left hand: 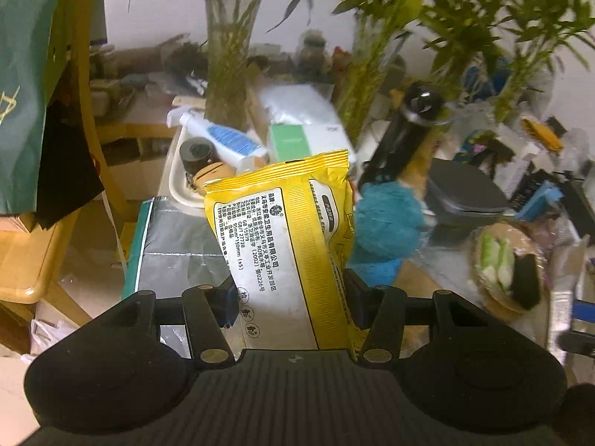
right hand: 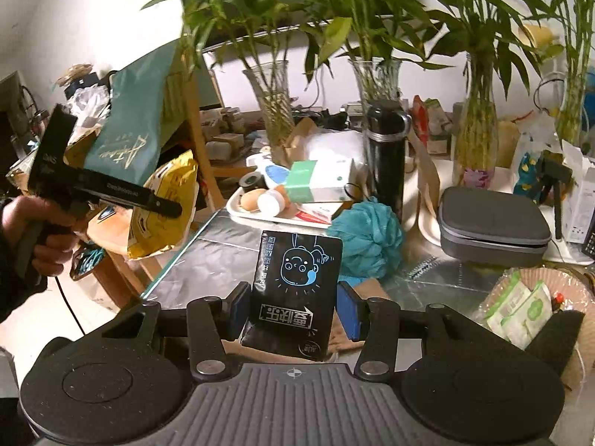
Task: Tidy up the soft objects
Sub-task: 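Carry the yellow packet over the box and open the left gripper, then lower the black printed packet into the box and open the right gripper, then move the right gripper toward the brown drawstring pouch on the table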
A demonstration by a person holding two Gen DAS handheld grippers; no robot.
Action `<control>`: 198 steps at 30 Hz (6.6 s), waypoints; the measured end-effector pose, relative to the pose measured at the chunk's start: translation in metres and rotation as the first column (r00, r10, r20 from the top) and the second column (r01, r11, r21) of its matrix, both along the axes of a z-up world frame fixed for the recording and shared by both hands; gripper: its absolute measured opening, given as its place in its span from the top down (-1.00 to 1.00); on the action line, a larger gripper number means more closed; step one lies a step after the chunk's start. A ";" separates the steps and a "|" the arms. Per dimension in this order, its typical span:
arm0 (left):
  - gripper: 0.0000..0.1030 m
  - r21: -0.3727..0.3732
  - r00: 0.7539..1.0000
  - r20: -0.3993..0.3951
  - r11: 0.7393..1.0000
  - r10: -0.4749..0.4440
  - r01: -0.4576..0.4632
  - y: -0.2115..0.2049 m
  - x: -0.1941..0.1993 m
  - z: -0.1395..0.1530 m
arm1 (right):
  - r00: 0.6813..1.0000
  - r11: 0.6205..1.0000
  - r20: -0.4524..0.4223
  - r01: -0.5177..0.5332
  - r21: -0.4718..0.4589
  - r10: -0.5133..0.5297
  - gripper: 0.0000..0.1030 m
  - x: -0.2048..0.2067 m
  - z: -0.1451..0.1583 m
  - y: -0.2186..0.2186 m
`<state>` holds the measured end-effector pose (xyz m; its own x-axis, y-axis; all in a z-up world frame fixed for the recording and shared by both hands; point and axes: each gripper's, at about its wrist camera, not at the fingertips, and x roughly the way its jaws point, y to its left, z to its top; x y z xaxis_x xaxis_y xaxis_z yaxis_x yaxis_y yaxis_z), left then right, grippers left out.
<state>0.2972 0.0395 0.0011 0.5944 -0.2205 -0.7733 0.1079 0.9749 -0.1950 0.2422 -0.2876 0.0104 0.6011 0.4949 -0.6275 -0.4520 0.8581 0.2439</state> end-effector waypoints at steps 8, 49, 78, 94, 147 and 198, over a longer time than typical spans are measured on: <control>-0.03 -0.034 0.997 0.017 0.996 -0.080 0.080 -0.017 -0.049 0.027 | 0.999 0.999 0.011 -0.035 -0.003 0.036 -0.01 -0.033 0.011 0.007; -0.51 -0.159 0.934 -0.266 0.966 -0.239 0.202 -0.044 -0.117 -0.012 | 0.998 0.997 0.018 -0.063 -0.035 0.063 -0.01 -0.093 0.022 0.000; -0.51 -0.014 0.990 0.069 0.992 -0.123 0.124 -0.021 -0.184 0.000 | 0.986 0.987 -0.053 -0.160 0.000 0.159 -0.02 -0.093 0.014 0.042; -0.51 0.016 0.988 0.123 0.995 -0.096 0.095 -0.008 -0.193 -0.004 | 0.983 0.981 -0.078 -0.175 -0.084 0.168 -0.90 -0.084 -0.006 0.072; -0.51 -0.044 0.980 0.187 0.996 -0.064 0.074 -0.002 -0.135 -0.017 | 0.985 0.982 -0.003 0.170 -0.080 -0.170 -1.00 0.013 -0.046 -0.002; -0.51 -0.121 0.985 0.161 0.990 -0.056 0.076 0.010 -0.041 -0.046 | 0.970 0.960 -0.234 -0.127 -0.251 0.068 -0.48 0.171 -0.214 0.025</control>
<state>0.2559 0.0500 -0.0448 0.6868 -0.3534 -0.6351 0.2104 0.9331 -0.2916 0.4127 -0.2626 -0.2031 0.3897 0.3445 -0.8541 -0.4970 0.8594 0.1199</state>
